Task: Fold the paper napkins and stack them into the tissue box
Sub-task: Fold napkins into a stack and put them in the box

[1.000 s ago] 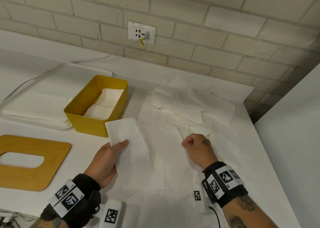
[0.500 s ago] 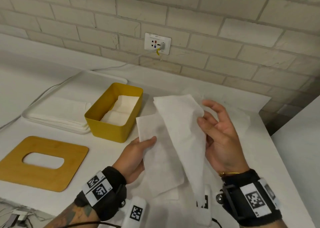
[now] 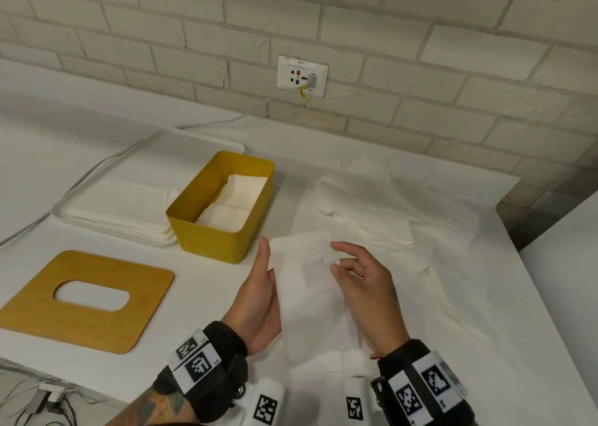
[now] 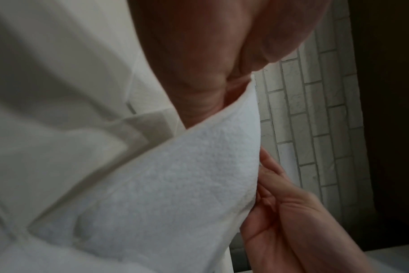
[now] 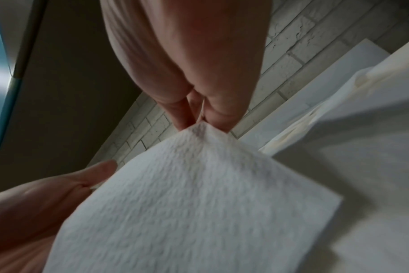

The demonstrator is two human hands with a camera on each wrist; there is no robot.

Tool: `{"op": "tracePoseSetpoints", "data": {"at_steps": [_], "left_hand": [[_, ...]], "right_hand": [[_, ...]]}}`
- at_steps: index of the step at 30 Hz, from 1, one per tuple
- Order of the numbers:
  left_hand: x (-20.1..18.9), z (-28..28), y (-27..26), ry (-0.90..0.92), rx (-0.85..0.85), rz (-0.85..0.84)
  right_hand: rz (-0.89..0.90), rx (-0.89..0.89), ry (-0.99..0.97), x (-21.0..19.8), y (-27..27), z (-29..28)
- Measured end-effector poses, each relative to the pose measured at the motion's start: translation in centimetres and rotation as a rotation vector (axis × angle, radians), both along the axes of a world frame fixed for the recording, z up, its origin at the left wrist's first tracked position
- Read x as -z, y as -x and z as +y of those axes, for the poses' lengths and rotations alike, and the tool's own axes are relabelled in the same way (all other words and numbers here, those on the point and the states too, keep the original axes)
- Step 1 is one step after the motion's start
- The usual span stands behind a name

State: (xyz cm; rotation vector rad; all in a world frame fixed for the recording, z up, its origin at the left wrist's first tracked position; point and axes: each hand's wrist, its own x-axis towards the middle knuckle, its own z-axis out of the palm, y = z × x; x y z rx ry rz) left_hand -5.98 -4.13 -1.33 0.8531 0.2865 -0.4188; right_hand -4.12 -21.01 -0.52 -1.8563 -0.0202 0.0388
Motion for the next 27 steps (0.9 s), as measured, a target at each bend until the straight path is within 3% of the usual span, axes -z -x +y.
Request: {"op": "tracePoseSetpoints", "data": {"at_steps": [6, 9, 13, 19, 24, 27], "left_hand": [[0.1, -0.2, 0.2, -0.164, 0.000, -0.011], [0.2, 0.2, 0.0, -0.162, -0.045, -0.020], [-0.1, 1.4, -0.3, -0.140, -0.145, -0.045], [0.2, 1.7, -0.2, -0.229, -0.099, -0.083], [0.3, 2.9, -0.1, -0.193, -0.231, -0.046], [0.1, 3.3, 0.0, -0.138, -0.310, -0.012]], "right_hand": [[0.062, -0.022, 0.009, 0.1, 0.2, 0.3], [0.134, -0.071, -0.042, -0.7, 0.7, 0.3], [0.190, -0.185, 0.039, -0.7, 1.1, 0.4], [0.221, -0.209, 0.061, 0.7, 1.0, 0.3], [0.332, -0.386, 0.184, 0.6, 0.4, -2.6], [0.202, -0.223, 0.399, -0.9, -2.2, -6.0]]}}
